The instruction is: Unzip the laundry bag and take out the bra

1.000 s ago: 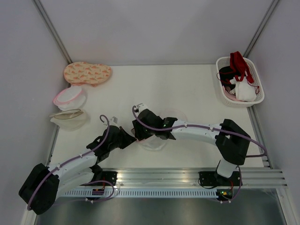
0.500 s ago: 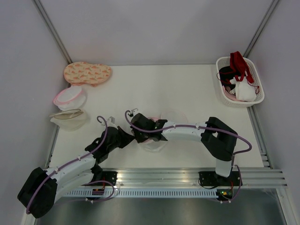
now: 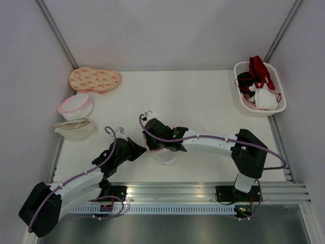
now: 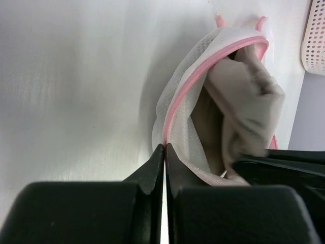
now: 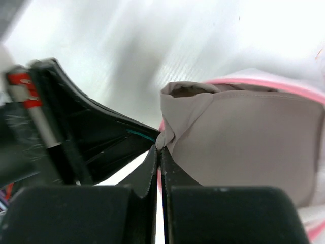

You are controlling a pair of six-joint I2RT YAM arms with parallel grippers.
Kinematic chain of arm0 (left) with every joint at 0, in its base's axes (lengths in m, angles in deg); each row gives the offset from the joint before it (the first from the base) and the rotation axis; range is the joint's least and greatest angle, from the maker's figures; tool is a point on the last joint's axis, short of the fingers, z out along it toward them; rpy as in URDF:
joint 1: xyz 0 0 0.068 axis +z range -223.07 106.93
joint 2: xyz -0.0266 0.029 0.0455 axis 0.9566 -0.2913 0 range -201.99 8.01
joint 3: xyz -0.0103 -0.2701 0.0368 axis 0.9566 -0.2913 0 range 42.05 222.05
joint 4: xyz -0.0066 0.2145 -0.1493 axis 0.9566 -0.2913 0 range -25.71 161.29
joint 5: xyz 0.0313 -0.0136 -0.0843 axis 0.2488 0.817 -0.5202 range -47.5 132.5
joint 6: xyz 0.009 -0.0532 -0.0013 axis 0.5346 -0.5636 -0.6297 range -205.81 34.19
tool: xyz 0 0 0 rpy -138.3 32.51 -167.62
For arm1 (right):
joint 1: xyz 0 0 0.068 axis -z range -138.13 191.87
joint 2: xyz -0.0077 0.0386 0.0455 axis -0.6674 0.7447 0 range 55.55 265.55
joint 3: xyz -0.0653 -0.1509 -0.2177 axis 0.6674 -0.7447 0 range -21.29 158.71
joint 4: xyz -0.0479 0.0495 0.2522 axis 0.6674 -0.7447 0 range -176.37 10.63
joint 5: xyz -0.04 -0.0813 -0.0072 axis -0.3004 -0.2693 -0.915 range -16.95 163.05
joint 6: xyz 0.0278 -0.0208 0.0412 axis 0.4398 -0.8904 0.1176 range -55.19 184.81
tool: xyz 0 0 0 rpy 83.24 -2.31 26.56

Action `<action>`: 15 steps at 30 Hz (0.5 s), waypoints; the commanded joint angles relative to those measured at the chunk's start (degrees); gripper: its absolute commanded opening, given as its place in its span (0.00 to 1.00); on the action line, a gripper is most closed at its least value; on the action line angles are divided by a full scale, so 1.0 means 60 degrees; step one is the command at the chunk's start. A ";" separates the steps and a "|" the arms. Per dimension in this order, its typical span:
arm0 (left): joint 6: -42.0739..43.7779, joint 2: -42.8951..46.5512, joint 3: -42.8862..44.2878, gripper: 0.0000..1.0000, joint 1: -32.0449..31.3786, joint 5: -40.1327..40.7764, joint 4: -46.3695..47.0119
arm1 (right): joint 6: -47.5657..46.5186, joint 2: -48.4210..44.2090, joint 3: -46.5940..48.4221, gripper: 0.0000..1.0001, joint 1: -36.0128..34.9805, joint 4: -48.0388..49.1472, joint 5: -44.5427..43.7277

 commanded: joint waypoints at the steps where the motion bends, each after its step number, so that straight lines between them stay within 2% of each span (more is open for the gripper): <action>1: -0.0266 0.0025 -0.0070 0.02 0.0000 -0.0072 0.0348 | -0.0078 -0.0831 0.0175 0.00 -0.0032 0.0373 -0.0350; 7: -0.0280 0.0039 -0.0055 0.02 0.0000 -0.0087 0.0290 | -0.0005 -0.1284 -0.0073 0.00 -0.0032 0.0665 -0.0585; 12: -0.0266 0.0113 -0.0129 0.02 0.0000 -0.0116 0.0245 | -0.0384 -0.2865 -0.0047 0.00 0.0026 0.1179 -0.1622; 15: -0.0280 0.0083 -0.0114 0.02 0.0000 -0.0204 0.0303 | -0.0590 -0.3730 0.0158 0.00 0.0391 0.1545 -0.1538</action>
